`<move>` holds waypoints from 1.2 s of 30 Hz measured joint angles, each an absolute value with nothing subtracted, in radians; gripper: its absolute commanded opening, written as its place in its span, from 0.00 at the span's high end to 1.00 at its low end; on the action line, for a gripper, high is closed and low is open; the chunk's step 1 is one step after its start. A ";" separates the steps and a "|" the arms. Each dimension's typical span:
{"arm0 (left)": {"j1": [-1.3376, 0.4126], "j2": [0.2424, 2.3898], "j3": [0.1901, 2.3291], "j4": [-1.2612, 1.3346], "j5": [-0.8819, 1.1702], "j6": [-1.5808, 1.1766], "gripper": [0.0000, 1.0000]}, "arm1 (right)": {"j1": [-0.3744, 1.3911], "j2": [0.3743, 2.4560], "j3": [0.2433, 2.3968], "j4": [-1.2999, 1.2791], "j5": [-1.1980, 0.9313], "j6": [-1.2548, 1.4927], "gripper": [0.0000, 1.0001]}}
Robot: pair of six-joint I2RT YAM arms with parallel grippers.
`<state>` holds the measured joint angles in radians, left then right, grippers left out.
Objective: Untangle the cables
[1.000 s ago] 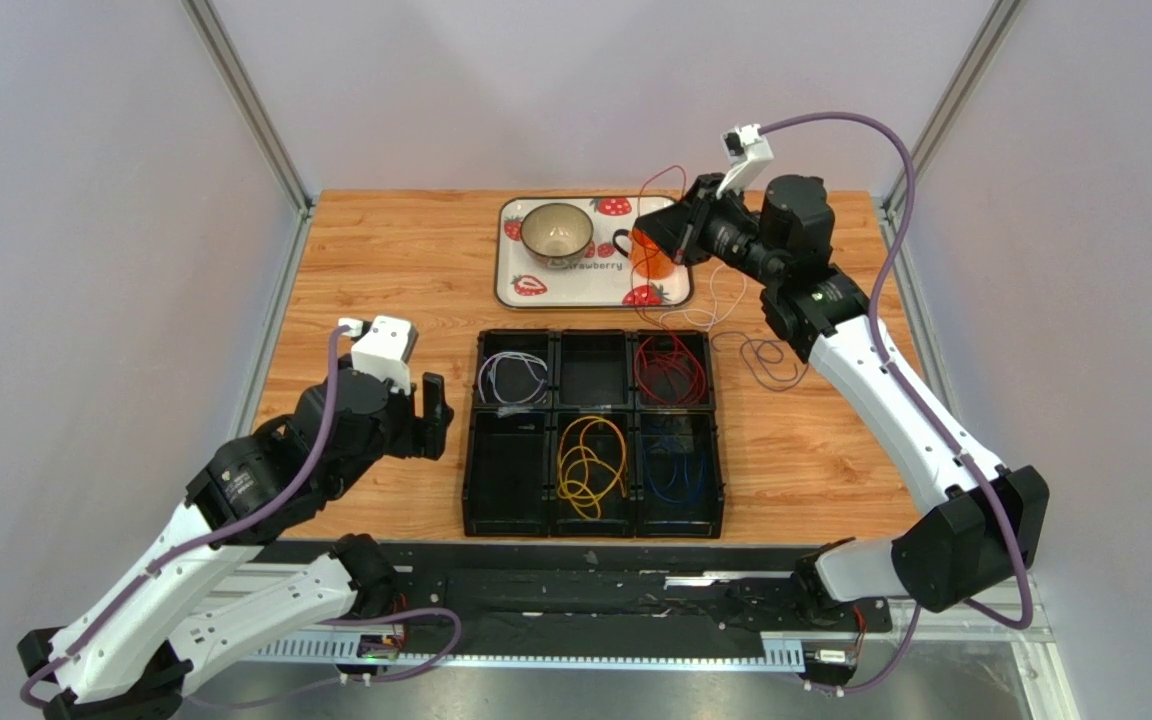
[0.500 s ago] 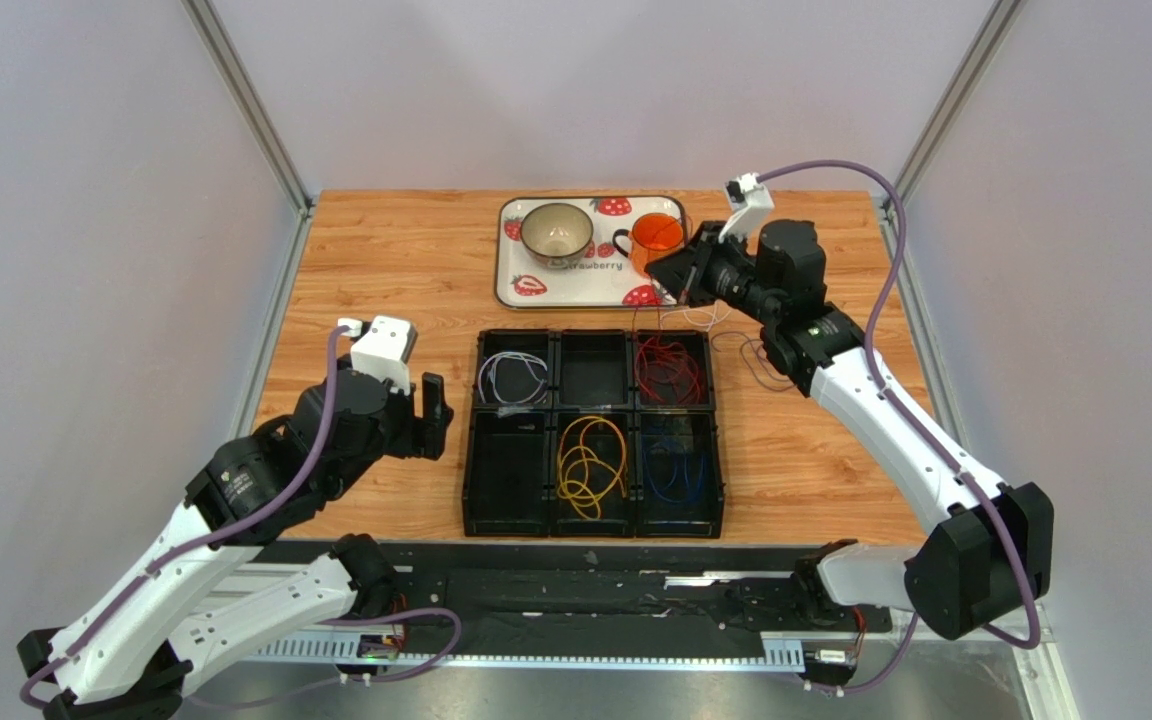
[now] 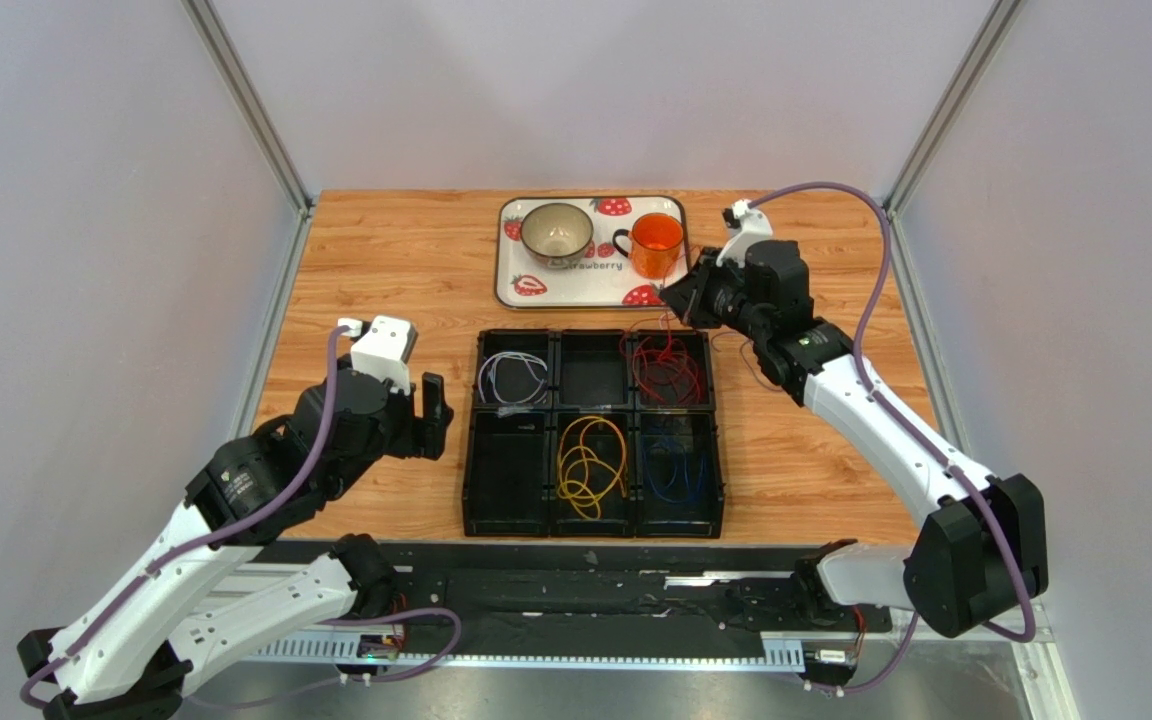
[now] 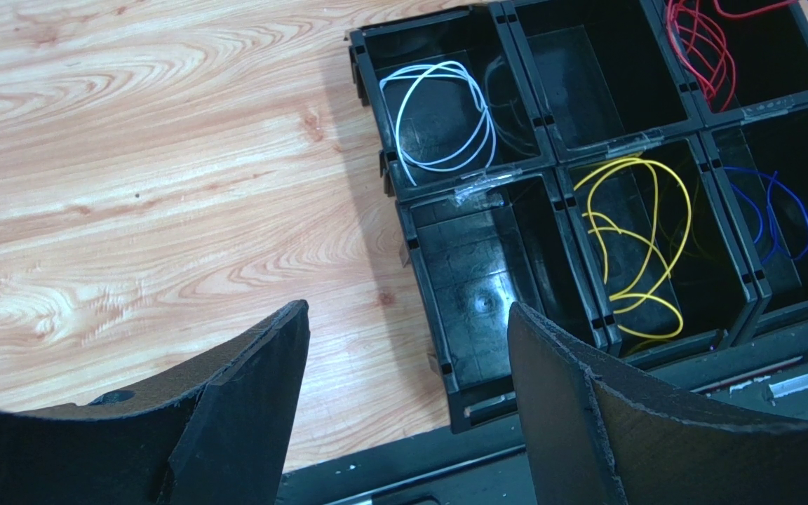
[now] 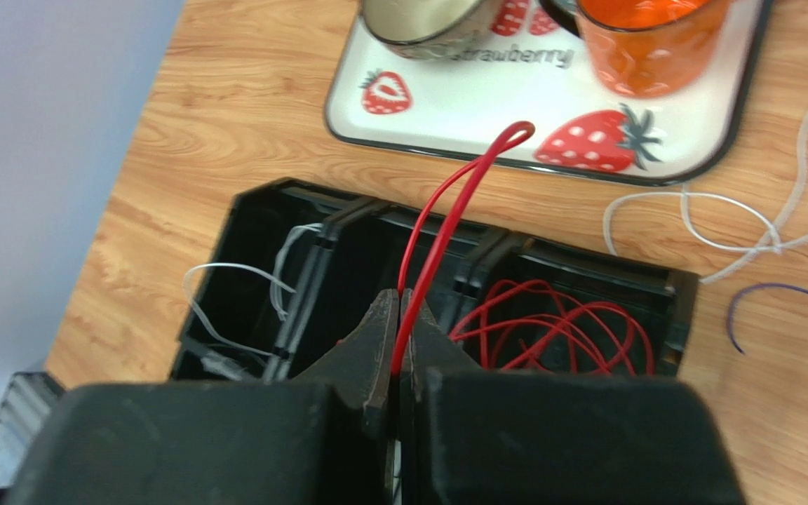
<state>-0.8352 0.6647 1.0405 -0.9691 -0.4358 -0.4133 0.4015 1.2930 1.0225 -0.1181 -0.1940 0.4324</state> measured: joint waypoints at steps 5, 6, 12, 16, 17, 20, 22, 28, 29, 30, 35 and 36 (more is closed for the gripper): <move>-0.835 0.665 1.040 -0.969 -0.436 -0.413 0.22 | 0.402 1.293 0.990 -0.185 -0.066 0.383 1.00; -0.835 0.665 1.040 -0.969 -0.436 -0.413 0.22 | 0.402 1.293 0.985 -0.193 -0.047 0.373 1.00; -0.835 0.667 1.040 -0.969 -0.435 -0.413 0.22 | 0.402 1.293 0.963 -0.242 0.045 0.331 1.00; -0.835 0.671 1.040 -0.969 -0.435 -0.413 0.22 | 0.402 1.304 0.955 -0.244 0.043 0.328 1.00; -0.835 0.672 1.040 -0.969 -0.435 -0.413 0.22 | 0.402 1.311 0.955 -0.242 0.036 0.329 1.00; -0.835 0.673 1.040 -0.969 -0.435 -0.413 0.22 | 0.408 1.349 0.955 -0.240 0.012 0.332 1.00; -0.835 0.673 1.040 -0.969 -0.435 -0.413 0.22 | 0.418 1.382 0.955 -0.240 -0.001 0.336 1.00; -0.835 0.673 1.040 -0.969 -0.435 -0.413 0.22 | 0.455 1.461 0.958 -0.240 -0.020 0.340 1.00; -0.835 0.673 1.040 -0.969 -0.435 -0.413 0.22 | 0.461 1.474 0.959 -0.241 -0.020 0.340 1.00; -0.835 0.673 1.040 -0.969 -0.435 -0.413 0.22 | 0.466 1.487 0.962 -0.242 -0.021 0.340 1.00; -0.835 0.673 1.040 -0.969 -0.435 -0.413 0.22 | 0.483 1.543 0.988 -0.244 -0.020 0.339 1.00; -0.835 0.673 1.040 -0.969 -0.435 -0.413 0.22 | 0.485 1.554 0.998 -0.245 -0.020 0.339 1.00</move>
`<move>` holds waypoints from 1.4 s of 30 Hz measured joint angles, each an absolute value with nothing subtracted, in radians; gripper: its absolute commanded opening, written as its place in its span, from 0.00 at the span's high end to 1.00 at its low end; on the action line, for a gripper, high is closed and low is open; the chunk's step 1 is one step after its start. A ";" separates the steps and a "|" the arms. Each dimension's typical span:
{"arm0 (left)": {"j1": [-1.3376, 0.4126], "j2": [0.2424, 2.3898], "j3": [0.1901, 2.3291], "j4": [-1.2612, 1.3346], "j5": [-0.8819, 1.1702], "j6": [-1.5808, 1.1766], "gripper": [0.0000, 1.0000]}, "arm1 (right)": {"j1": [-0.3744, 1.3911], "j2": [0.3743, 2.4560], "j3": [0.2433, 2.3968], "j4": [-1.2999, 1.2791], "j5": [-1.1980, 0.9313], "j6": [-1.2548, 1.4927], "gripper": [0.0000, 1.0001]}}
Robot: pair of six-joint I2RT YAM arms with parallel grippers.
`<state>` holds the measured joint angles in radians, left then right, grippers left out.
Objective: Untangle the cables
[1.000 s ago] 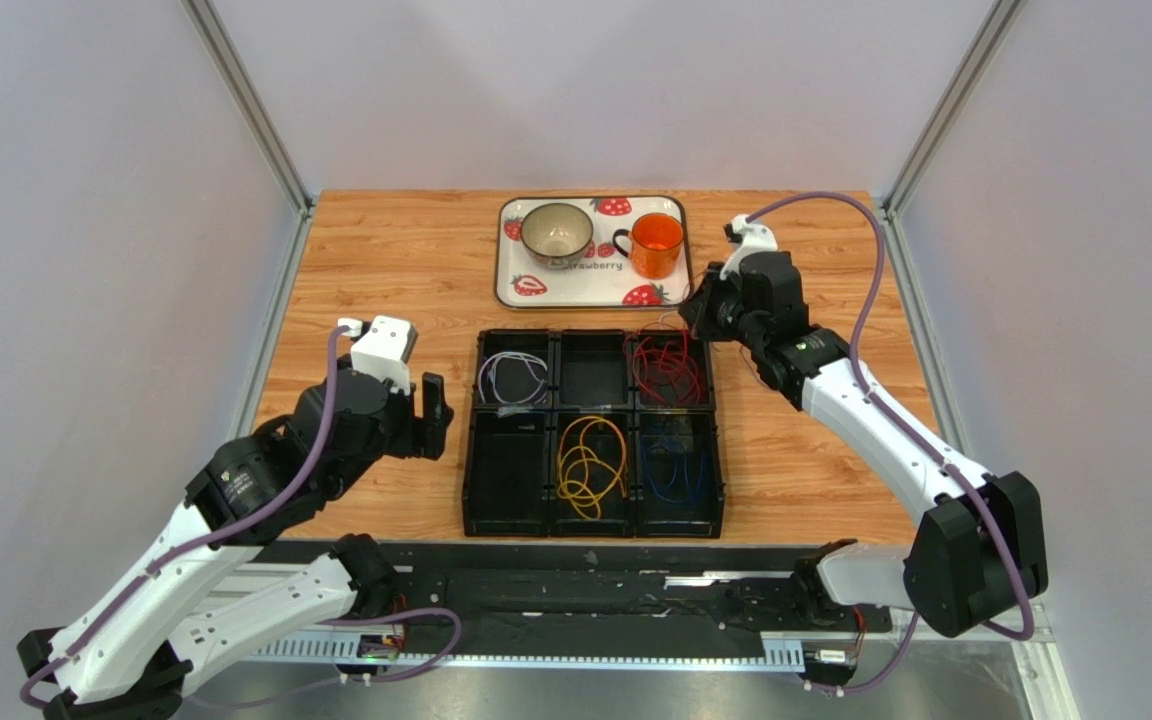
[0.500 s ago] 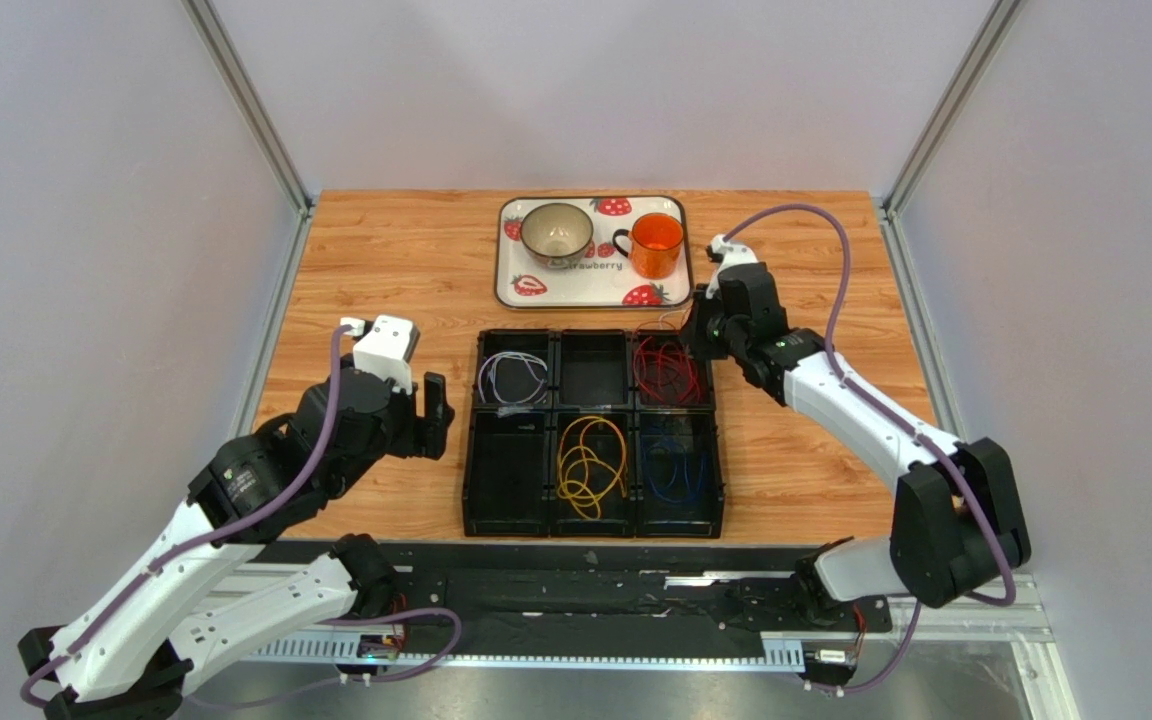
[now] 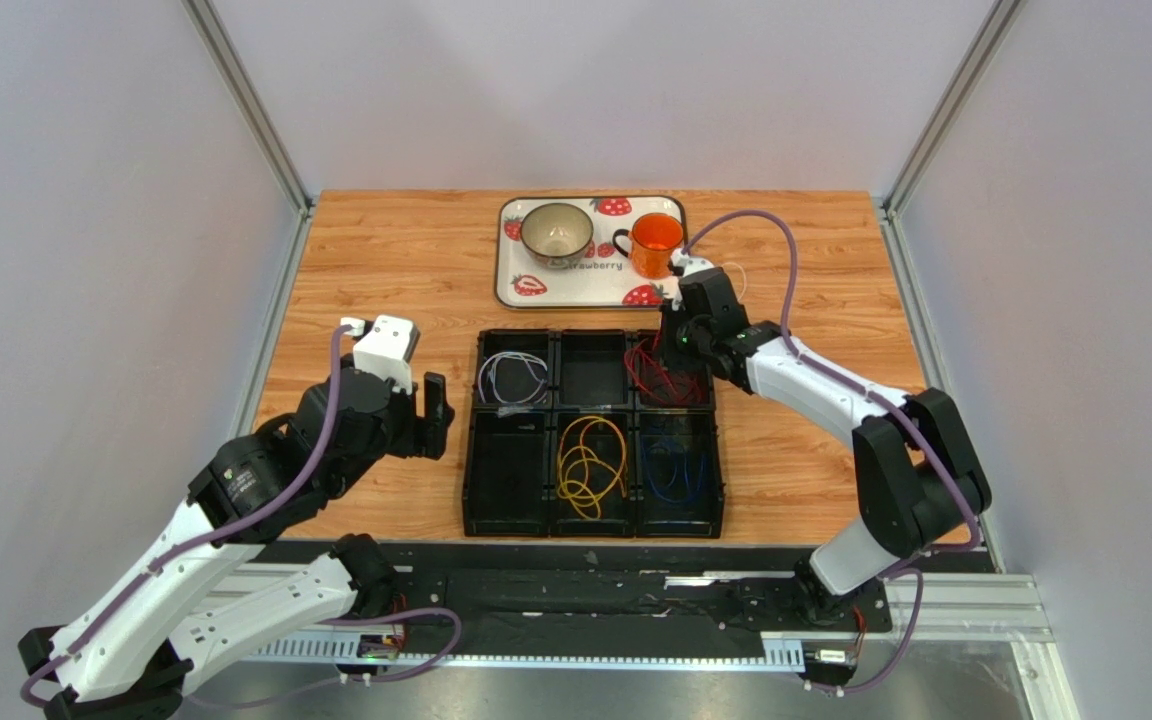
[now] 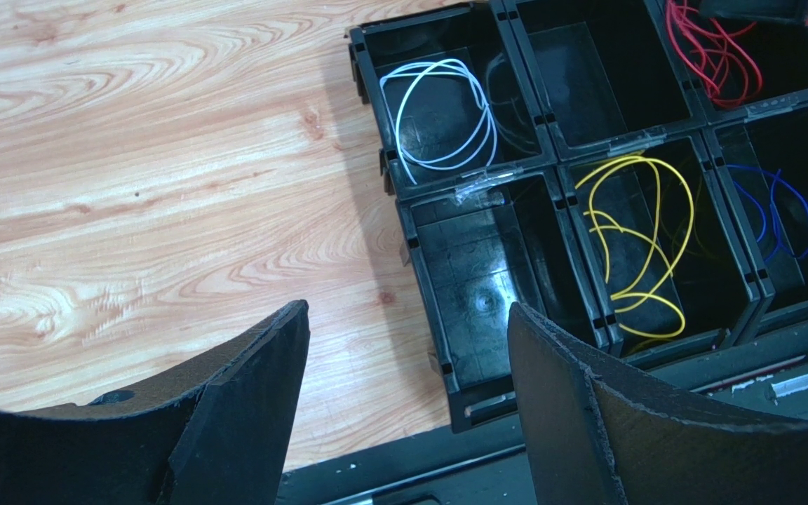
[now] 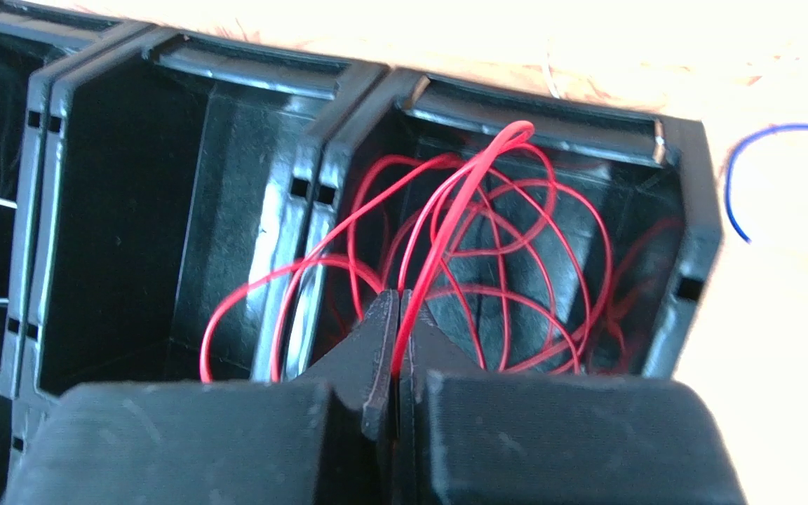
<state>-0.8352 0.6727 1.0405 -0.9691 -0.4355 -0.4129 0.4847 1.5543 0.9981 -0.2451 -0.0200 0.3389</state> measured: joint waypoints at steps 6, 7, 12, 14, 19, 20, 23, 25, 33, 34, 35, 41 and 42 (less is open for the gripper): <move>-0.835 0.673 1.040 -0.969 -0.435 -0.413 0.23 | 0.501 1.619 1.047 -0.255 -0.014 0.335 1.00; -0.835 0.673 1.040 -0.969 -0.435 -0.413 0.22 | 0.503 1.629 1.053 -0.262 -0.010 0.334 1.00; -0.835 0.673 1.040 -0.969 -0.435 -0.413 0.22 | 0.521 1.699 1.114 -0.311 0.036 0.324 1.00; -0.835 0.673 1.040 -0.969 -0.435 -0.413 0.22 | 0.528 1.721 1.130 -0.332 0.055 0.320 1.00; -0.835 0.673 1.040 -0.969 -0.435 -0.413 0.22 | 0.541 1.766 1.159 -0.371 0.094 0.316 1.00; -0.835 0.672 1.040 -0.969 -0.435 -0.413 0.22 | 0.542 1.773 1.164 -0.382 0.105 0.315 1.00; -0.835 0.672 1.040 -0.969 -0.435 -0.413 0.23 | 0.543 1.783 1.174 -0.408 0.139 0.313 1.00; -0.835 0.672 1.040 -0.969 -0.435 -0.413 0.22 | 0.545 1.783 1.178 -0.426 0.157 0.312 1.00; -0.835 0.672 1.040 -0.969 -0.436 -0.413 0.22 | 0.545 1.783 1.265 -0.521 0.194 0.302 0.82; -0.835 0.672 1.040 -0.969 -0.436 -0.413 0.22 | 0.546 1.783 1.280 -0.531 0.197 0.298 0.80; -0.835 0.672 1.040 -0.969 -0.436 -0.413 0.23 | 0.546 1.782 1.288 -0.537 0.200 0.298 0.77; -0.835 0.672 1.040 -0.969 -0.436 -0.413 0.22 | 0.546 1.768 1.304 -0.591 0.212 0.293 0.65; -0.835 0.672 1.040 -0.969 -0.436 -0.413 0.22 | 0.546 1.765 1.304 -0.599 0.212 0.293 0.65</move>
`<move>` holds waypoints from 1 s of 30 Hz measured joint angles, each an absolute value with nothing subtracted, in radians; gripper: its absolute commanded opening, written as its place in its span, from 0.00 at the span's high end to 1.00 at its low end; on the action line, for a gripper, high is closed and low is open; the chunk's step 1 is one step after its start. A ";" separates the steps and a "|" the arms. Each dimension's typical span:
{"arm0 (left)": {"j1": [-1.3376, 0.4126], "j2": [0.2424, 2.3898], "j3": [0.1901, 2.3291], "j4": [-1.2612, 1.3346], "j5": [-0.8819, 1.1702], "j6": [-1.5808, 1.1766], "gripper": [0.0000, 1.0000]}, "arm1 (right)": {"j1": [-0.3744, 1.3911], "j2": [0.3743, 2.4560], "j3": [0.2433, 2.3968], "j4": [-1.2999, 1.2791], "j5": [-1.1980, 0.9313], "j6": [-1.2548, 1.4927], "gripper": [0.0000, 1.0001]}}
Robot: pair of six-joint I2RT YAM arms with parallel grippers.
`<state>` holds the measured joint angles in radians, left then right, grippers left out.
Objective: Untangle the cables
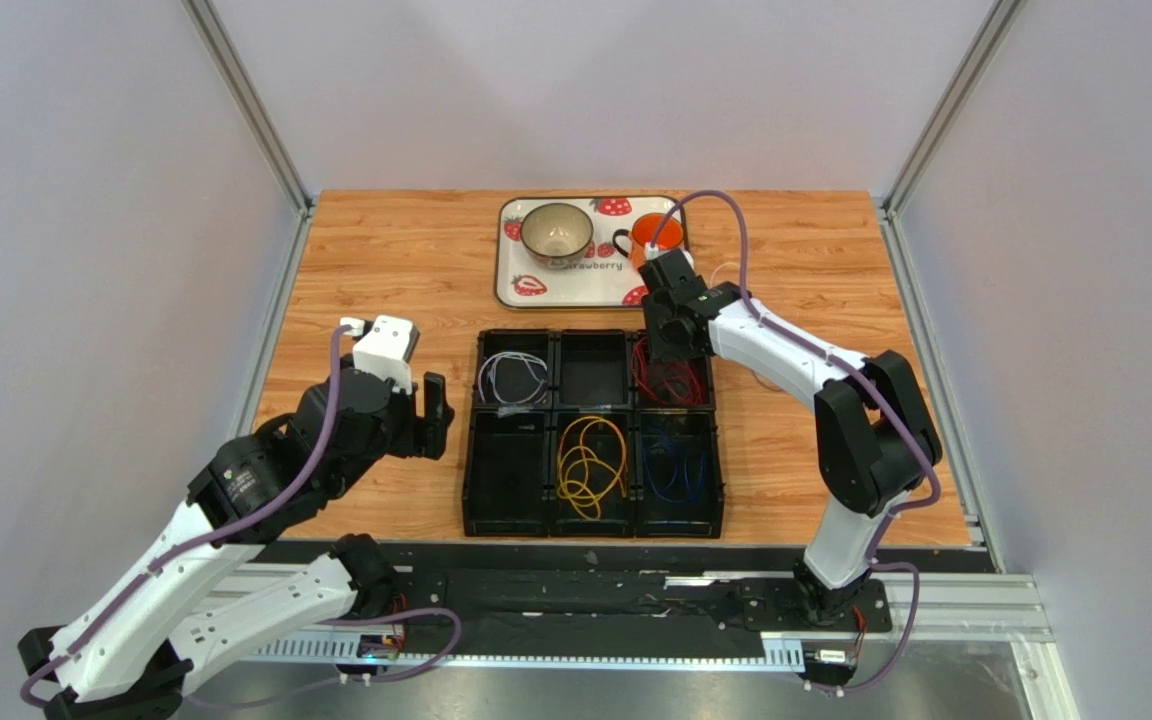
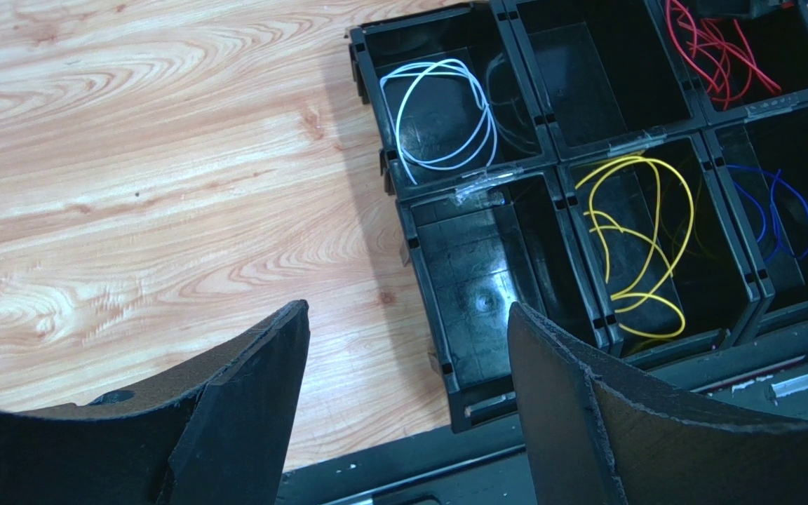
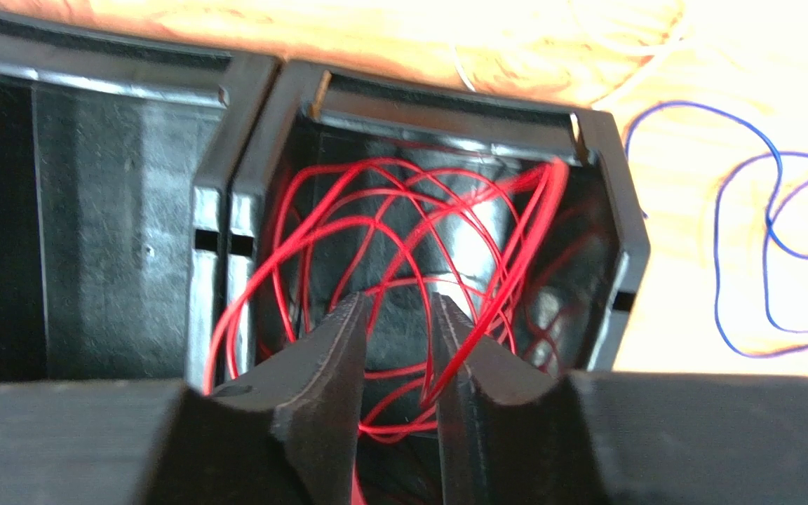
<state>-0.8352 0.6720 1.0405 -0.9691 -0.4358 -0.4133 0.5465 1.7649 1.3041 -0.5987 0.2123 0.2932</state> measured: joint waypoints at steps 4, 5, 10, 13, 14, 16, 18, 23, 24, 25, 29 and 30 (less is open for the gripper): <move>-0.835 0.670 1.040 -0.969 -0.436 -0.413 0.23 | 0.547 1.744 1.304 -0.636 0.218 0.294 0.62; -0.835 0.669 1.040 -0.970 -0.436 -0.413 0.22 | 0.547 1.735 1.304 -0.646 0.219 0.294 0.61; -0.835 0.669 1.040 -0.969 -0.436 -0.413 0.22 | 0.548 1.687 1.316 -0.690 0.219 0.295 0.59; -0.835 0.669 1.040 -0.969 -0.436 -0.413 0.22 | 0.551 1.665 1.338 -0.719 0.220 0.298 0.59; -0.835 0.669 1.040 -0.969 -0.436 -0.413 0.22 | 0.553 1.658 1.344 -0.726 0.220 0.299 0.59; -0.835 0.669 1.040 -0.969 -0.436 -0.413 0.22 | 0.560 1.638 1.350 -0.743 0.223 0.302 0.59; -0.835 0.669 1.040 -0.969 -0.436 -0.413 0.23 | 0.566 1.615 1.350 -0.765 0.227 0.306 0.59; -0.835 0.669 1.040 -0.969 -0.436 -0.413 0.22 | 0.570 1.544 1.349 -0.782 0.230 0.316 0.59; -0.835 0.669 1.040 -0.969 -0.435 -0.413 0.22 | 0.570 1.532 1.349 -0.782 0.231 0.317 0.59; -0.835 0.669 1.040 -0.969 -0.435 -0.413 0.22 | 0.570 1.517 1.349 -0.782 0.233 0.318 0.59; -0.835 0.669 1.040 -0.969 -0.435 -0.413 0.22 | 0.570 1.483 1.349 -0.781 0.244 0.320 0.59; -0.835 0.669 1.040 -0.969 -0.435 -0.413 0.22 | 0.570 1.480 1.349 -0.780 0.249 0.321 0.59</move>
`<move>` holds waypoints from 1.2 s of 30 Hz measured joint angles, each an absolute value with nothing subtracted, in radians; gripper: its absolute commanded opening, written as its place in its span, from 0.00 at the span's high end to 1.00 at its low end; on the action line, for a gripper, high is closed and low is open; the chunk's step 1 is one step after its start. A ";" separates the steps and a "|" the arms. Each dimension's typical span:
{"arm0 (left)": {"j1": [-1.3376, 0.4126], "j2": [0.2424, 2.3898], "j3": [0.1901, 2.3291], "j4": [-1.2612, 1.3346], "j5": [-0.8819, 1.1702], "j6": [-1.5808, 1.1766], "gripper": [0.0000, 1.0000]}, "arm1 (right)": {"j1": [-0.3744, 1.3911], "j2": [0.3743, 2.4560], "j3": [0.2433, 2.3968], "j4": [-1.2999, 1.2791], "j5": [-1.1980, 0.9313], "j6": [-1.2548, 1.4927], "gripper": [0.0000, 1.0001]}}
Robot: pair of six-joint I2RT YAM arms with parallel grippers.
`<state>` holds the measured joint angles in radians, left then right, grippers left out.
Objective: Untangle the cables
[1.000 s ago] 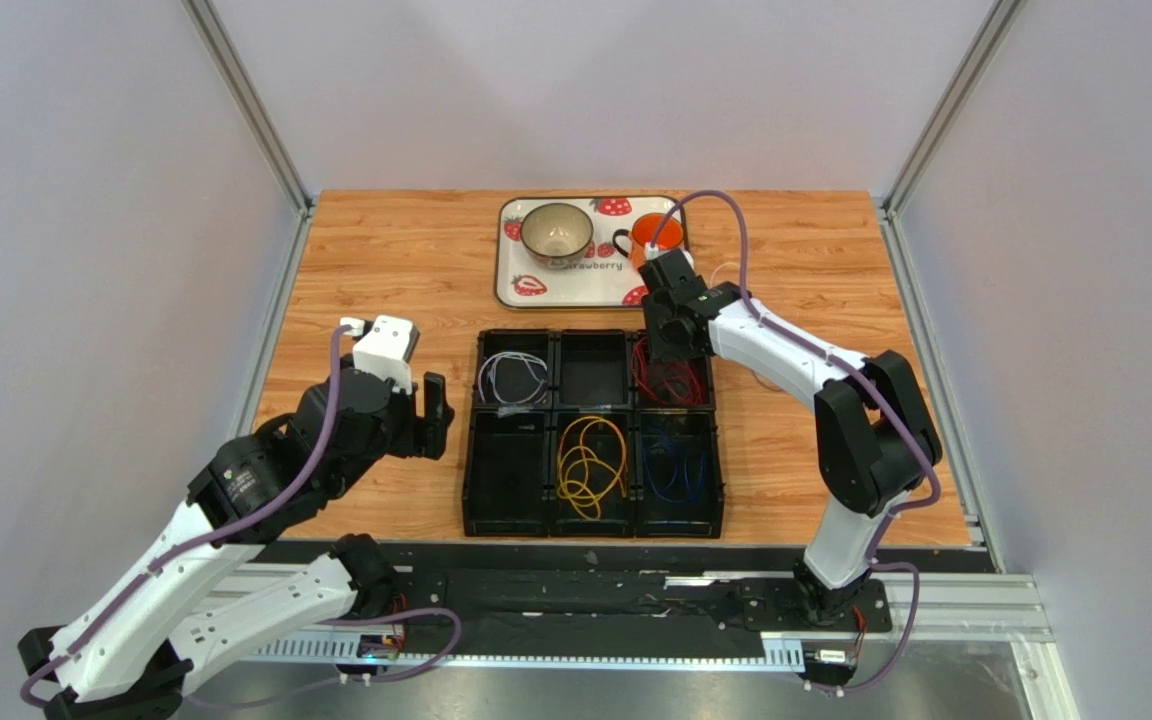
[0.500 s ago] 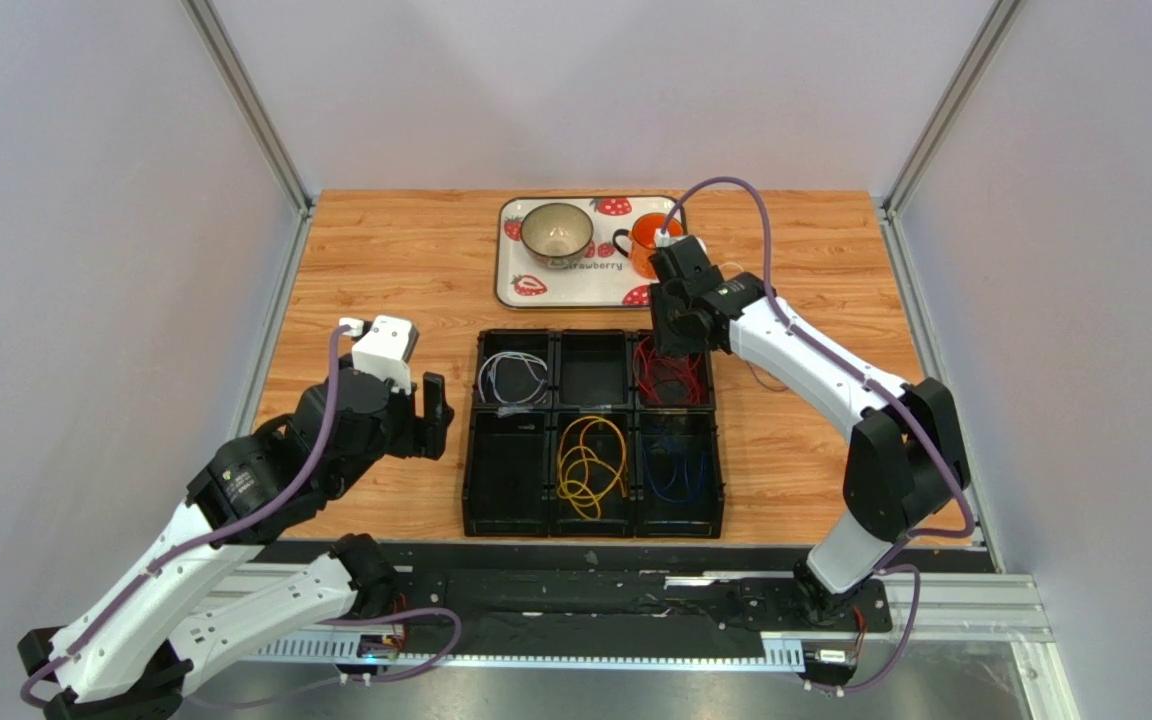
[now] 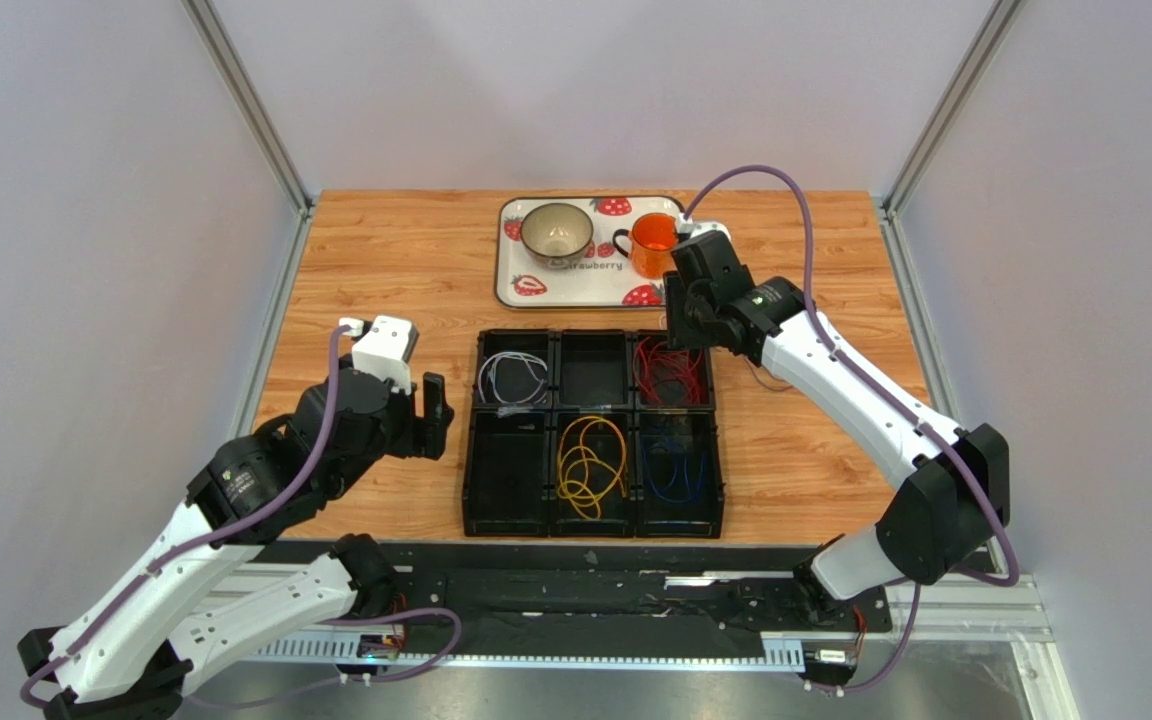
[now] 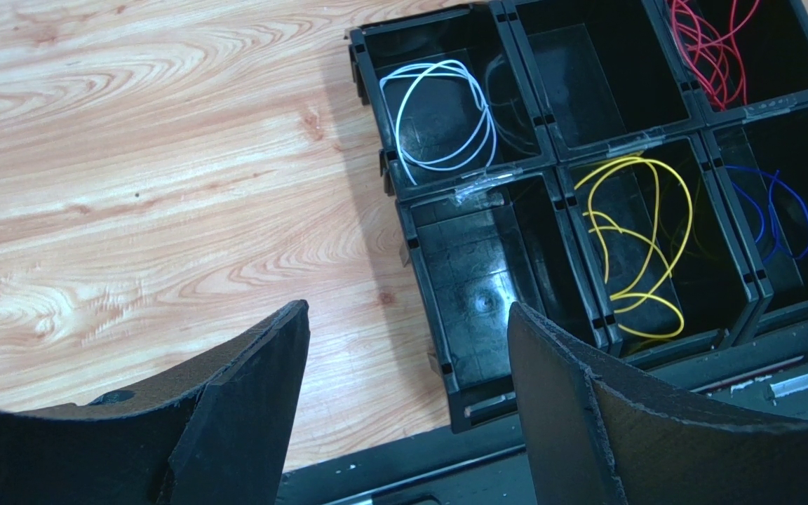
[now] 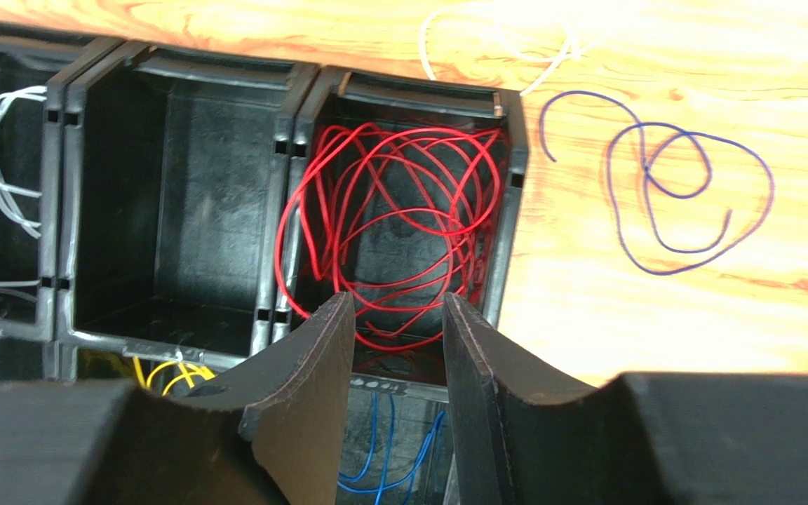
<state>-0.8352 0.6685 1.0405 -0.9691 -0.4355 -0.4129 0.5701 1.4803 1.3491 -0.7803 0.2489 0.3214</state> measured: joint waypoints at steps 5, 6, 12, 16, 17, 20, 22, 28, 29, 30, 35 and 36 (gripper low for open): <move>-0.835 0.669 1.040 -0.969 -0.435 -0.413 0.23 | 0.566 1.481 1.349 -0.780 0.303 0.326 0.59; -0.835 0.669 1.040 -0.969 -0.435 -0.413 0.22 | 0.562 1.484 1.350 -0.780 0.313 0.327 0.59; -0.835 0.660 1.040 -0.969 -0.435 -0.413 0.22 | 0.503 1.539 1.384 -0.780 0.343 0.336 0.50; -0.835 0.647 1.040 -0.968 -0.428 -0.413 0.22 | 0.450 1.595 1.423 -0.780 0.348 0.344 0.45; -0.835 0.648 1.040 -0.968 -0.426 -0.413 0.22 | 0.435 1.610 1.435 -0.781 0.348 0.345 0.45; -0.835 0.658 1.040 -0.968 -0.424 -0.412 0.23 | 0.397 1.663 1.478 -0.781 0.344 0.350 0.44; -0.835 0.667 1.040 -0.968 -0.424 -0.413 0.23 | 0.370 1.702 1.517 -0.781 0.331 0.353 0.44; -0.835 0.676 1.040 -0.969 -0.426 -0.413 0.23 | 0.300 1.840 1.662 -0.785 0.282 0.380 0.45; -0.835 0.677 1.040 -0.968 -0.426 -0.413 0.23 | 0.292 1.864 1.690 -0.788 0.276 0.389 0.45; -0.835 0.677 1.040 -0.968 -0.427 -0.413 0.23 | 0.286 1.882 1.708 -0.787 0.271 0.398 0.45; -0.835 0.683 1.040 -0.969 -0.427 -0.413 0.23 | 0.253 1.959 1.795 -0.789 0.247 0.477 0.45; -0.835 0.684 1.040 -0.969 -0.427 -0.413 0.23 | 0.249 1.972 1.806 -0.788 0.242 0.493 0.46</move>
<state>-0.8352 0.6842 1.0405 -0.9688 -0.4271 -0.4126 0.2489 1.9717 1.8061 -0.7876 0.2424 0.4931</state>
